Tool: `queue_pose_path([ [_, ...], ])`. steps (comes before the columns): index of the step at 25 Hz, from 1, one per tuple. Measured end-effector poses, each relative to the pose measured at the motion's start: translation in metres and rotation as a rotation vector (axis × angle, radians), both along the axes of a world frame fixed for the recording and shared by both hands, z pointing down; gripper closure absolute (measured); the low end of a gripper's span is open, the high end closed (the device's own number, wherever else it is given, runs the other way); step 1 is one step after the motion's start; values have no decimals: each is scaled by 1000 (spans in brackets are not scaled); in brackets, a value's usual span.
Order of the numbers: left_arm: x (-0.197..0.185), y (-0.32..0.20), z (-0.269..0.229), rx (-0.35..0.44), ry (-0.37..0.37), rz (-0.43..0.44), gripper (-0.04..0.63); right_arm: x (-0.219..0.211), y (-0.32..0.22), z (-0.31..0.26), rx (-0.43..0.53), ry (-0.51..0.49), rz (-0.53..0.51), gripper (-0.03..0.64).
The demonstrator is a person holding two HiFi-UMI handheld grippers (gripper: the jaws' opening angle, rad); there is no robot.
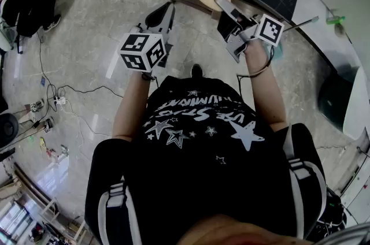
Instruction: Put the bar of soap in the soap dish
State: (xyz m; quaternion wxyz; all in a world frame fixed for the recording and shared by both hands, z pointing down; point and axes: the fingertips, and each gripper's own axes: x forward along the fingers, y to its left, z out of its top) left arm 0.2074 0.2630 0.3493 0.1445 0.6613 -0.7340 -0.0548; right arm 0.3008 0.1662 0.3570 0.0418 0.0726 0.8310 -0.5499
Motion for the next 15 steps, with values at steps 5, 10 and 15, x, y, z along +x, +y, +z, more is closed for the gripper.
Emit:
queue_pose_path([
  [5,9,-11,7,24,-6,-26,584,6,-15,14,1,5,-30,489],
  [10,8,-21,3,15,2,-67,584,5,-29,9,-18,1,-60,489],
  [15,-2,-16,1,23,2,-92,584,-6,-28,14,-29,9,-75,489],
])
